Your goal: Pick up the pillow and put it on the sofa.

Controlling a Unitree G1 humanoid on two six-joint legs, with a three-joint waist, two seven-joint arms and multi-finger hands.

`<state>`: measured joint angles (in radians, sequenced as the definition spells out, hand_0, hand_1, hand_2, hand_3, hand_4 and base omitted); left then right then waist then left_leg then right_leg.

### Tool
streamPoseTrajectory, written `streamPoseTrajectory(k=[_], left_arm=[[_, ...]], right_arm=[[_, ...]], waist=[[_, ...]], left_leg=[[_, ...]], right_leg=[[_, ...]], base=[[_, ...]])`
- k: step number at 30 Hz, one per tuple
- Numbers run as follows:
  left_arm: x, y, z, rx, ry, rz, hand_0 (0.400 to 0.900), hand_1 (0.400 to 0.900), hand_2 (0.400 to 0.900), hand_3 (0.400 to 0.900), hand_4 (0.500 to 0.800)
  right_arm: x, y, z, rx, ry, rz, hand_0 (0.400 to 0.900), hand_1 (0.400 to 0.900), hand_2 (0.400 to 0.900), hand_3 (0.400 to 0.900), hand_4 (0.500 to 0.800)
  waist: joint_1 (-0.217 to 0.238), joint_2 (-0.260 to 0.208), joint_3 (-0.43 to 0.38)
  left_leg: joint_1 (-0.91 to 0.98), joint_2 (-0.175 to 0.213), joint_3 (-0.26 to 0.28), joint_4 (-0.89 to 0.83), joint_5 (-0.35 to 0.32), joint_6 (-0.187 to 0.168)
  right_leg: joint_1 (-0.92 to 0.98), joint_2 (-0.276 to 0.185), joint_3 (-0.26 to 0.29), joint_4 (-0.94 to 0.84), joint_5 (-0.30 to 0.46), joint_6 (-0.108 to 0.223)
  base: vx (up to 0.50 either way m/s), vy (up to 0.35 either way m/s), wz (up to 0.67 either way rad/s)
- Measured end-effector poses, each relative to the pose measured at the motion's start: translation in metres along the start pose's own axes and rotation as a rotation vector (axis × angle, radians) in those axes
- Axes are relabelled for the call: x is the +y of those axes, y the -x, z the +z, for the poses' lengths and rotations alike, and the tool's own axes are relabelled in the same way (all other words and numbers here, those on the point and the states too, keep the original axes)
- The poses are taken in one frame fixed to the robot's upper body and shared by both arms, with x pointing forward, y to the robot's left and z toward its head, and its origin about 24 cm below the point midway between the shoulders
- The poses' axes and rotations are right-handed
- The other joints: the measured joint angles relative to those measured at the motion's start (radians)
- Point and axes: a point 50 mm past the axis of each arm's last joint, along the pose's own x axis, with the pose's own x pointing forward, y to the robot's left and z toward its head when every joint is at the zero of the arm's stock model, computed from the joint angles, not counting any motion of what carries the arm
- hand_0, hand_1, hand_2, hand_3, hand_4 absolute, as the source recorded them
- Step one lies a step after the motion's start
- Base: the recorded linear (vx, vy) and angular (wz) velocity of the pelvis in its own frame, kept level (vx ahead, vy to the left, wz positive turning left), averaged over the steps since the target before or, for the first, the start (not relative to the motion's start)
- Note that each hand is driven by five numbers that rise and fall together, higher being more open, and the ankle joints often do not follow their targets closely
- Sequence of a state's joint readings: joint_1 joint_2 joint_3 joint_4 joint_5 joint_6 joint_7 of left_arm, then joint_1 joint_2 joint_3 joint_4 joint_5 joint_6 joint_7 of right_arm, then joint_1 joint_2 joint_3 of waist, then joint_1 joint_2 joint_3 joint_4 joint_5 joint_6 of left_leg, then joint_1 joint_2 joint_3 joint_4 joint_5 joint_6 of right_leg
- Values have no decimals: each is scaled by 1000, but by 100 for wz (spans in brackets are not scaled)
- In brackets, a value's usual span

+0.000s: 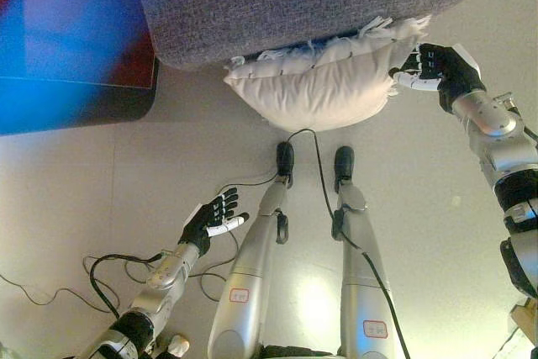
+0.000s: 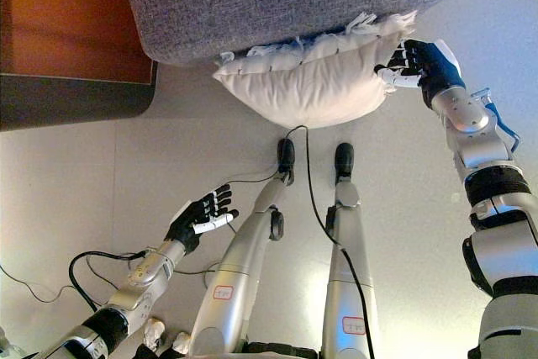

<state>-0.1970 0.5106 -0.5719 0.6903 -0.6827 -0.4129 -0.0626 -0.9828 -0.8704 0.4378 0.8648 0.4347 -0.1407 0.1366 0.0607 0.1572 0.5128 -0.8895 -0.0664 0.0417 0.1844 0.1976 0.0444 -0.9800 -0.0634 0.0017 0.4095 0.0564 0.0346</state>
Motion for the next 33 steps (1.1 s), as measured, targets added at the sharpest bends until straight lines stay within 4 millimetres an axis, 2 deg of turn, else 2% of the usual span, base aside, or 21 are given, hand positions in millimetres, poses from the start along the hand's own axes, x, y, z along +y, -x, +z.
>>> streamPoseTrajectory(k=[6, 10, 19, 26, 33], left_arm=[[0, 0, 0, 0, 0, 0, 900, 900, 900, 900, 800], [0, 0, 0, 0, 0, 2, 900, 900, 900, 900, 800], [1, 0, 0, 2, 0, 15, 900, 900, 900, 900, 800], [2, 0, -3, 25, -10, 20, 900, 900, 900, 900, 800], [6, 3, -18, 109, -25, 74, 900, 900, 900, 900, 800]], right_arm=[[0, -3, 12, -36, 34, 34, 400, 400, 400, 400, 500], [0, -3, 13, -42, 36, 42, 400, 400, 400, 400, 500], [1, -3, 12, -44, 37, 58, 400, 400, 400, 400, 500], [5, 2, -2, -7, 37, 72, 400, 400, 400, 400, 500], [17, 13, -23, 26, 37, 129, 400, 400, 400, 400, 500]], waist=[[9, 0, 0], [26, 1, 0], [24, 2, 0], [24, 2, 0], [21, -1, 1]], left_leg=[[4, 0, -2, -5, 1, -1], [11, -1, -3, -7, 2, -2], [28, -2, -12, -25, 10, -5], [93, -1, -15, -45, 10, -5], [192, 1, -33, -69, 10, -4]], right_leg=[[3, -1, -3, -2, -1, -1], [8, -1, -3, -2, -1, -1], [23, -2, -12, -5, -3, -4], [90, -2, -17, -25, -4, -5], [198, -2, -36, -60, -4, -5]], base=[[5, -1, 3], [0, 0, 1], [1, -3, 1], [-1, -11, 0], [-4, -54, 1]])
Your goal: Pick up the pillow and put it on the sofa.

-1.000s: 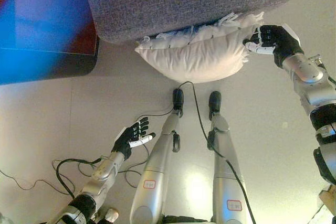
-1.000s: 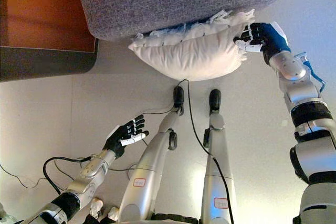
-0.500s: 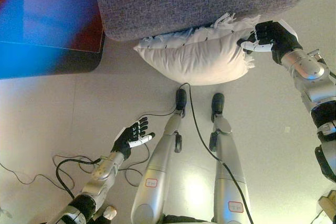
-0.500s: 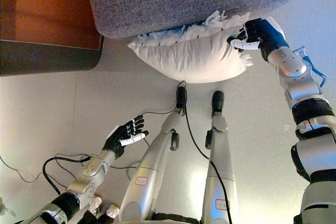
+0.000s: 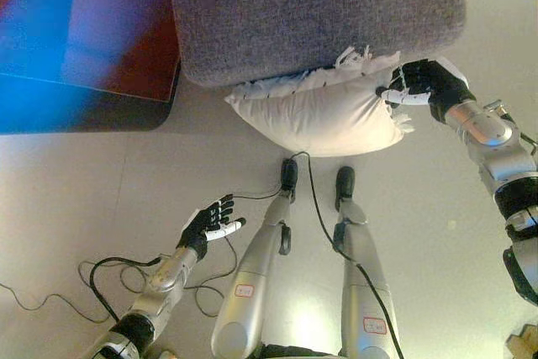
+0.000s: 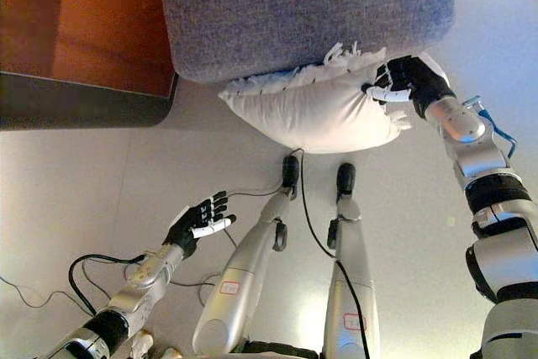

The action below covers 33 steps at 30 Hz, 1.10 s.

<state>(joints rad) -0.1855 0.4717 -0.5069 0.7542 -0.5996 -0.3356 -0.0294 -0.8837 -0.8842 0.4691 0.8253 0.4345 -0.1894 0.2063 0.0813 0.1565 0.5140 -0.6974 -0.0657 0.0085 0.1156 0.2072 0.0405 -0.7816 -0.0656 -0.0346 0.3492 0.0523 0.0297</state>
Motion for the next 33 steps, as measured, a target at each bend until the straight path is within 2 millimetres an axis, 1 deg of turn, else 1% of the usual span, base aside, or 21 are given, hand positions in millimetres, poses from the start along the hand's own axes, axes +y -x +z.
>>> streamPoseTrajectory(k=[4, 7, 11, 14, 17, 19, 23, 24, 26, 27, 28, 30, 33], left_arm=[[3, 4, -18, 107, -42, 12, 900, 900, 900, 900, 800], [7, 9, -34, 194, -62, 35, 900, 900, 900, 900, 800], [12, 16, -51, 287, -96, 57, 900, 900, 900, 900, 800], [18, 22, -59, 336, -117, 75, 900, 900, 900, 900, 800], [22, 26, -66, 386, -139, 87, 900, 900, 900, 900, 800], [24, 30, -72, 426, -148, 92, 900, 900, 900, 900, 800], [27, 44, -91, 542, -188, 89, 900, 900, 900, 900, 800], [28, 47, -95, 571, -194, 89, 900, 900, 900, 900, 800], [27, 57, -107, 638, -193, 91, 900, 900, 900, 900, 800], [26, 65, -114, 670, -198, 86, 900, 900, 900, 900, 800], [27, 71, -119, 696, -197, 86, 900, 900, 900, 900, 800], [27, 80, -127, 734, -176, 103, 900, 900, 900, 900, 800], [24, 91, -136, 770, -179, 95, 900, 900, 900, 900, 800]], right_arm=[[11, 8, -16, 28, -4, 51, 400, 400, 400, 400, 500], [19, 12, -25, 48, -8, 79, 400, 400, 400, 400, 500], [32, 25, -49, 113, -23, 132, 400, 400, 400, 400, 500], [44, 32, -62, 146, -37, 168, 400, 400, 400, 400, 500], [49, 41, -65, 133, -50, 186, 400, 400, 400, 400, 500], [50, 44, -64, 118, -40, 199, 400, 400, 400, 400, 500], [52, 50, -66, 118, -25, 232, 400, 400, 400, 400, 500], [53, 52, -67, 120, -25, 242, 400, 400, 400, 400, 500], [59, 59, -75, 153, -25, 279, 400, 400, 400, 400, 500], [63, 63, -78, 167, -26, 303, 400, 400, 400, 400, 500], [66, 66, -80, 172, -26, 322, 400, 400, 400, 400, 500], [69, 69, -81, 180, -18, 347, 400, 400, 400, 400, 500], [74, 75, -83, 194, -23, 381, 400, 400, 400, 400, 500]], waist=[[-4, -12, 1], [-20, -28, 3], [-26, -59, 3], [-26, -84, 0], [-32, -97, -6], [-47, -106, -10], [-51, -131, -29], [-52, -140, -33], [-51, -157, -58], [-51, -171, -92], [-51, -181, -114], [-50, -200, -132], [-51, -218, -206]], left_leg=[[76, 2, -5, -25, 0, 1], [132, 2, -6, -42, 0, 5], [246, 6, -5, -88, 1, 6], [334, 11, -5, -126, 0, 7], [405, 15, -8, -158, -4, 12], [440, 17, -16, -177, -5, 11], [514, 22, -19, -195, -23, 2], [535, 24, -21, -195, -31, 0], [580, 25, -30, -195, -49, -4], [588, 27, -31, -195, -57, -6], [598, 28, -32, -195, -62, -6], [641, 28, -37, -195, -78, -11], [651, 29, -52, -196, -93, -18]], right_leg=[[80, 0, -5, -32, -1, 1], [140, 0, -12, -53, 1, 2], [256, 0, -13, -100, 4, 6], [339, -1, -33, -136, 4, 6], [415, -7, -61, -170, 3, 5], [456, -8, -71, -193, 4, 6], [548, 0, -75, -250, 5, 8], [580, 3, -78, -270, 9, 3], [647, 6, -88, -312, 10, 1], [666, 9, -89, -333, 11, 0], [687, 11, -91, -354, 13, -3], [751, 15, -102, -394, 15, -5], [784, 19, -111, -434, 16, -6]], base=[[-14, -43, -2], [0, 0, 0], [6, 0, 1], [52, 4, 6], [96, -4, 8], [164, -12, 5], [192, -30, 7], [224, -37, 7], [175, -19, 7], [219, -19, 9], [179, -15, 7], [164, -18, 6], [142, -5, 3]])
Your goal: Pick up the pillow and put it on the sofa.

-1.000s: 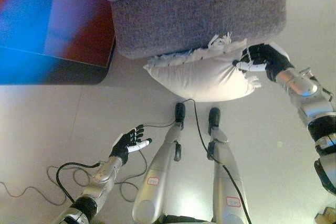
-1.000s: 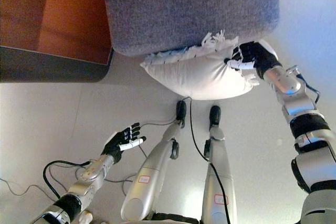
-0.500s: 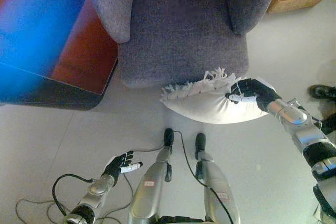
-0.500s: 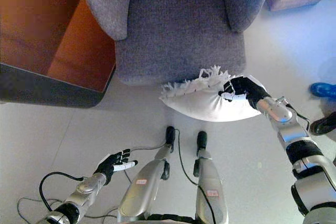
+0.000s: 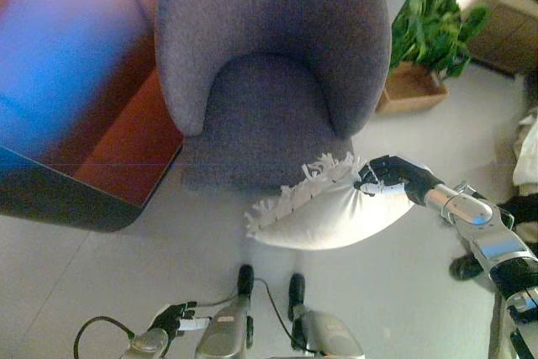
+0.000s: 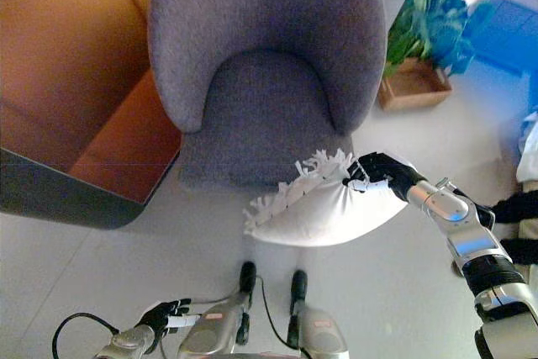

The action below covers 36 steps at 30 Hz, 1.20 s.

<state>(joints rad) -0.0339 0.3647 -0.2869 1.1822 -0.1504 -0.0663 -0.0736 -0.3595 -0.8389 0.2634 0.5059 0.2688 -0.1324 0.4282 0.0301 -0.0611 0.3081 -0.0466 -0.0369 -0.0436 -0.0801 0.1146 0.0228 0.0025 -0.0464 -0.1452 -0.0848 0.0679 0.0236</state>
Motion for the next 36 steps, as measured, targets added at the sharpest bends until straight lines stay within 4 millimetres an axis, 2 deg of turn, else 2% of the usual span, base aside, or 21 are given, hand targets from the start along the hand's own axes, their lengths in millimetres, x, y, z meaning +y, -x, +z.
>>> streamPoseTrajectory(k=[6, 9, 13, 20, 25, 31, 36], left_arm=[[-7, 2, -15, 56, -56, -20, 900, 900, 900, 900, 800], [-9, 4, -24, 94, -62, -26, 900, 900, 900, 900, 800], [-12, 6, -35, 147, -58, -33, 900, 900, 900, 900, 800], [-17, 9, -45, 197, -86, -45, 900, 900, 900, 900, 800], [-17, 10, -51, 218, -91, -46, 900, 900, 900, 900, 800], [-19, 13, -61, 267, -127, -59, 900, 900, 900, 900, 800], [-20, 15, -66, 280, -131, -66, 900, 900, 900, 900, 800]], right_arm=[[4, -1, 8, -10, 8, 71, 400, 400, 400, 400, 500], [5, -1, 5, 16, -2, 88, 400, 400, 400, 400, 500], [0, -4, 9, 45, 5, 94, 400, 400, 400, 400, 500], [-36, -10, 20, 135, 34, 43, 400, 400, 400, 400, 500], [-68, -5, 11, 258, -43, -47, 400, 400, 400, 400, 500], [-83, -8, 18, 314, -39, -97, 400, 400, 400, 400, 500], [-91, -16, 39, 298, 1, -138, 400, 400, 400, 400, 500]], waist=[[2, -4, -71], [2, -4, -104], [3, -4, -122], [18, -8, -138], [65, -11, -141], [115, -12, -140], [142, -19, -137]], left_leg=[[38, 2, -2, -1, -11, -5], [49, 2, -2, -2, -16, -9], [66, 1, -8, -2, -17, -8], [74, -1, -21, -1, -13, -4], [75, -4, -45, -1, -8, -3], [70, -6, -70, 0, -2, -4], [42, -7, -89, 0, 7, -10]], right_leg=[[41, 4, -1, -1, -8, -6], [51, 4, 0, -1, -10, -4], [71, 4, -1, -1, -12, -1], [84, 7, -14, -1, -13, 0], [95, 6, -39, -1, -19, 2], [100, 6, -64, -1, -21, 0], [79, 8, -85, -2, -23, 1]], base=[[83, 0, 6], [75, -1, 3], [95, 9, 9], [83, 1, 13], [97, 6, 15], [34, -8, 16], [-21, 15, 6]])
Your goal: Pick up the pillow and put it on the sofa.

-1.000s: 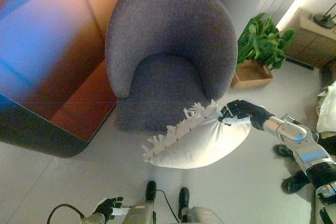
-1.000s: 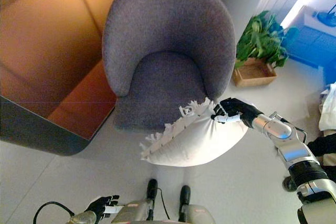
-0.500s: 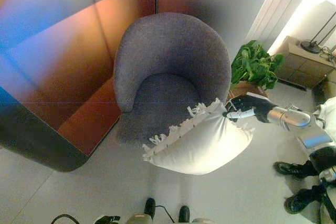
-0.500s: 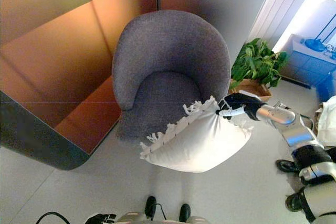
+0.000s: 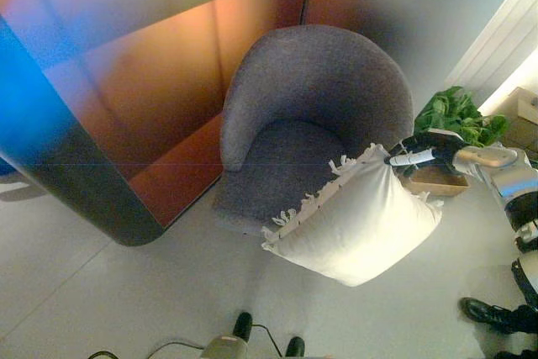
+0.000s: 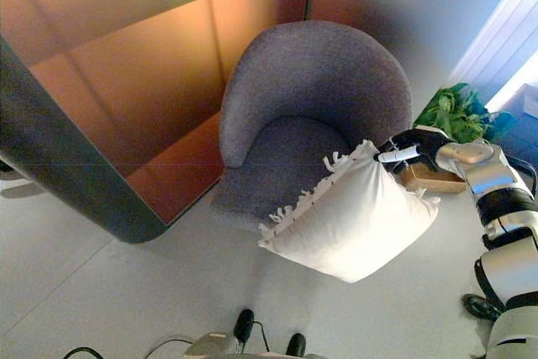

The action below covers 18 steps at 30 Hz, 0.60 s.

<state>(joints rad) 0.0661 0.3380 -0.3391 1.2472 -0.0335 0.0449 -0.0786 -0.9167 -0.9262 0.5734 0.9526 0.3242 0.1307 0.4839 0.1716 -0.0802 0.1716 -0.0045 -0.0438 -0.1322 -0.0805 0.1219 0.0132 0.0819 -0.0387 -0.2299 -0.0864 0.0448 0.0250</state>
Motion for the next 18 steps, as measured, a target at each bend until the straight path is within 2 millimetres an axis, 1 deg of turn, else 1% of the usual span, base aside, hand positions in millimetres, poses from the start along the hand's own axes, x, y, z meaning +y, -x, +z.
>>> streamPoseTrajectory(k=[5, 9, 11, 14, 18], left_arm=[[1, 0, -2, 3, -2, 3, 900, 900, 900, 900, 800], [3, 0, -1, 0, -4, 7, 900, 900, 900, 900, 800], [5, 1, -1, 0, -6, 15, 900, 900, 900, 900, 800], [5, 1, -2, 8, -6, 15, 900, 900, 900, 900, 800], [5, 0, -2, 18, -5, 16, 900, 900, 900, 900, 800]], right_arm=[[-9, 2, 25, -74, -8, -19, 400, 400, 400, 400, 500], [-27, 12, 72, -215, -7, -78, 400, 400, 400, 400, 500], [-34, 17, 90, -266, -1, -105, 400, 400, 400, 400, 500], [-34, 18, 108, -316, -2, -132, 400, 400, 400, 400, 500], [-32, 17, 117, -342, -3, -136, 400, 400, 400, 400, 500]], waist=[[25, -12, 7], [26, -16, 5], [27, -25, 3], [26, -38, -5], [26, -54, -18]], left_leg=[[-12, -3, -10, 0, 5, 3], [-7, -6, -11, 0, 6, 4], [1, -7, -10, 0, 5, 4], [15, -7, -7, 0, 0, 0], [22, -7, -5, 0, -2, 1]], right_leg=[[-9, -2, -8, 0, 2, -2], [-4, -5, -8, 0, 1, -2], [4, -6, -8, 0, 1, -2], [17, -8, -4, 0, -2, 2], [23, -10, 2, 1, -2, 3]], base=[[-1, 52, 0], [7, 48, -5], [36, 65, -6], [47, 66, -4], [40, 33, 1]])
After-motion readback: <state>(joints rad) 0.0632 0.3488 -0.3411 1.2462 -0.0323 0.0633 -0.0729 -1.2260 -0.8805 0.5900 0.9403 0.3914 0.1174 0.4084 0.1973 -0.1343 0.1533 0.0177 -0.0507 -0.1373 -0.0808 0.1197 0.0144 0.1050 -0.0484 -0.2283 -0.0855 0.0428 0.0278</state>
